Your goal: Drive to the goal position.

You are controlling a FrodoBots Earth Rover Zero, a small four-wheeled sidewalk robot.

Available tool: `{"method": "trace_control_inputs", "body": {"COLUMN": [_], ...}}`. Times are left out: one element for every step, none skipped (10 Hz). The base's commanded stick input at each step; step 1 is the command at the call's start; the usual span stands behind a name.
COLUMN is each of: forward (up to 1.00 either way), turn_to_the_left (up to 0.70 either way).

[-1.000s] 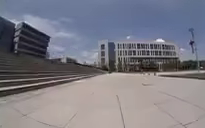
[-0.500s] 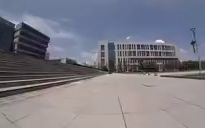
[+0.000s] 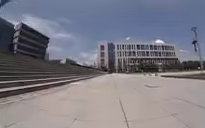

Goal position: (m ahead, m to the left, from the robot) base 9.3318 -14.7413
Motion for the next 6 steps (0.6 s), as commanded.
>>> {"method": "trace_control_inputs", "body": {"forward": [0.5, 0.5, 0.5, 0.5, 0.5, 0.5], "turn_to_the_left": [0.0, 0.0, 0.0, 0.0, 0.0, 0.0]}}
